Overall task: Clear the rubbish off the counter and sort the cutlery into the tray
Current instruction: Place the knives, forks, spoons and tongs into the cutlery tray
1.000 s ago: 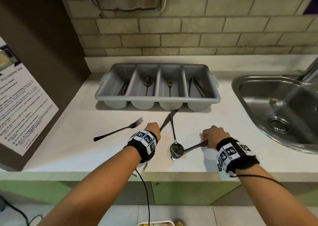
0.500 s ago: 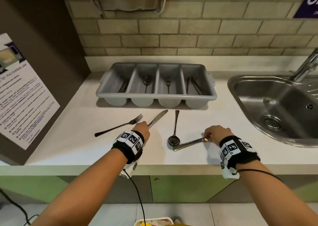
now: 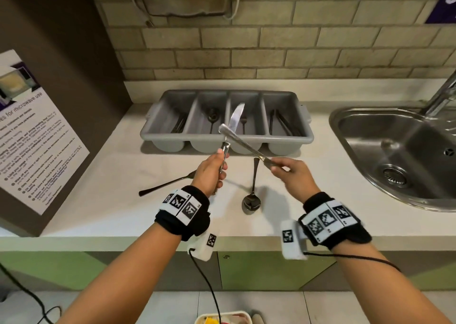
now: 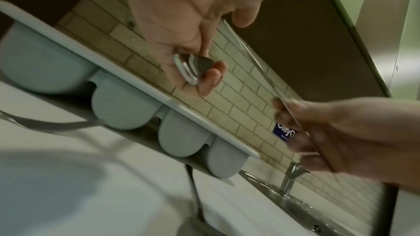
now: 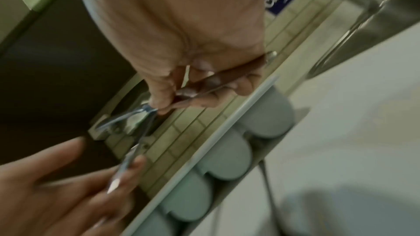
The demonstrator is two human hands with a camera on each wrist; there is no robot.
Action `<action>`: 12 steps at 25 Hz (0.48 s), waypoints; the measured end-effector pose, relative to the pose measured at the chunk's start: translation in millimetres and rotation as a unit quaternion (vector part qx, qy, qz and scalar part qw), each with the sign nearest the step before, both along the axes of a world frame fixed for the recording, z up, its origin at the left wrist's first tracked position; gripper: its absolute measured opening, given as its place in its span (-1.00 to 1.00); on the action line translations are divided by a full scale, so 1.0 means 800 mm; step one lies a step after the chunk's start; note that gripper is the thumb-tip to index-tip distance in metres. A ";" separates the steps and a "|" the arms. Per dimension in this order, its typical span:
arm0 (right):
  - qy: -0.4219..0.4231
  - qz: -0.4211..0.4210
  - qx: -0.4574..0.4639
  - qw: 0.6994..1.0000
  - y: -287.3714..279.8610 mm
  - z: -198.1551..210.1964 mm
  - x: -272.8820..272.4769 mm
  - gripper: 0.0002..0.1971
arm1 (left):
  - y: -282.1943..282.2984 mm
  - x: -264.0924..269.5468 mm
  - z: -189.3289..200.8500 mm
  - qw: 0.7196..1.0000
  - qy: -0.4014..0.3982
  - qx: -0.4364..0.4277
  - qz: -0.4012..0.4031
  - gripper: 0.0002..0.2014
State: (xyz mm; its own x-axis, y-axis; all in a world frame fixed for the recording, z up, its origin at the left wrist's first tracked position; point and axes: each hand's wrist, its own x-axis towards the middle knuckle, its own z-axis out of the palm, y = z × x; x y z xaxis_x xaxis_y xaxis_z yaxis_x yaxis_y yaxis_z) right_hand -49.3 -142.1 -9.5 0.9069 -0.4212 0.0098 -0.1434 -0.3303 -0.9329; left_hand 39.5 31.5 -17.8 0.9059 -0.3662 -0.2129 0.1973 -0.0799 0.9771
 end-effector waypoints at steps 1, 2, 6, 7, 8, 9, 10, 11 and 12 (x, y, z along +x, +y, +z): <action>-0.026 0.000 0.028 0.999 0.019 0.001 0.010 -0.80 | -0.008 -0.004 0.001 1.000 -0.001 -0.006 -0.002 -0.71; -0.036 -0.005 0.047 0.998 0.038 0.002 0.020 -0.81 | -0.016 -0.010 0.003 1.000 -0.009 -0.006 0.001 -0.75; -0.016 -0.049 0.104 0.993 0.092 0.005 0.044 -0.81 | -0.029 -0.018 0.004 0.999 -0.022 -0.003 0.044 -0.79; -0.009 -0.051 0.098 0.994 0.099 0.006 0.045 -0.81 | -0.028 -0.015 0.002 0.998 -0.015 -0.008 0.055 -0.78; -0.002 -0.049 0.085 0.995 0.106 0.007 0.045 -0.81 | -0.025 -0.012 0.001 0.998 -0.005 -0.022 0.065 -0.77; 0.013 -0.039 0.065 0.997 0.110 0.004 0.043 -0.78 | -0.023 -0.010 0.002 0.996 0.009 -0.045 0.075 -0.75; 0.024 -0.021 0.046 0.998 0.111 0.004 0.037 -0.73 | -0.021 -0.007 0.004 0.994 0.021 -0.073 0.077 -0.72; 0.025 -0.004 0.028 0.999 0.108 0.005 0.033 -0.68 | -0.018 0.000 0.006 0.992 0.033 -0.095 0.081 -0.69; 0.023 0.009 0.022 0.999 0.102 0.004 0.029 -0.64 | -0.015 0.006 0.014 0.990 0.035 -0.110 0.083 -0.67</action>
State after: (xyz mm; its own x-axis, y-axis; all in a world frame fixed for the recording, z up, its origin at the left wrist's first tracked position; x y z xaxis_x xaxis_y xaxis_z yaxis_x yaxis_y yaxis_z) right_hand -25.8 -60.5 -6.0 0.9132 -0.4044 -0.0497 -0.1807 -0.2926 -0.9390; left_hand 44.7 19.7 -6.7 0.9432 -0.2584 -0.2087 0.2578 0.1731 0.9506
